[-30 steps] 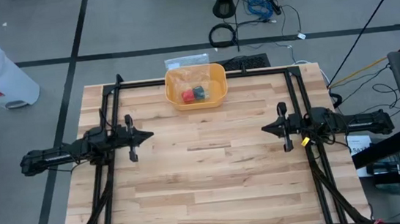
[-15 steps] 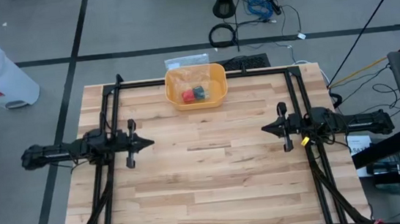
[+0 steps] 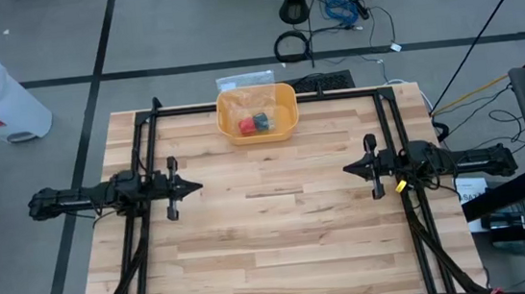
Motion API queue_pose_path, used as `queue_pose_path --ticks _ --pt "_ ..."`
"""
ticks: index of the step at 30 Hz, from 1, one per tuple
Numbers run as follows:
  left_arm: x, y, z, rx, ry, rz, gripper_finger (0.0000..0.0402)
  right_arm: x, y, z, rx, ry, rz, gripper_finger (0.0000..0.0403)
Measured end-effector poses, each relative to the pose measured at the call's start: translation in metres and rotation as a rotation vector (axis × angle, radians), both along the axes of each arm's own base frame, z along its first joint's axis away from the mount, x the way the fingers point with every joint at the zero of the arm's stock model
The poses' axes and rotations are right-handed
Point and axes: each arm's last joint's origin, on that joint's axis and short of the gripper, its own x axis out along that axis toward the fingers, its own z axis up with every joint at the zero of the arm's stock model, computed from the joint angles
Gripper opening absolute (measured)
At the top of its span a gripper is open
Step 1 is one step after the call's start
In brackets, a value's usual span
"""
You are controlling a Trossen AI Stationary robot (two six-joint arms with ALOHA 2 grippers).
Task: Roll bandage
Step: Return to home position
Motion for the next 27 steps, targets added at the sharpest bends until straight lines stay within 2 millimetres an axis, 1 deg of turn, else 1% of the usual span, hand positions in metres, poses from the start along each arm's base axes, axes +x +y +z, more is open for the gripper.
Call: queue_pose_path --ticks 11,15,27 --pt "0.0 -0.0001 -0.0002 0.0 0.002 -0.004 0.0 0.0 0.0 0.0 -0.014 0.0 0.0 0.0" --pt "0.0 -0.0001 -0.0002 0.0 0.002 -0.004 0.0008 0.0 0.0 0.0 0.024 -0.001 0.001 0.0" --pt "0.0 -0.0001 -0.0002 0.001 0.002 -0.004 0.0017 0.0 0.0 0.0 0.015 0.0 0.001 0.0"
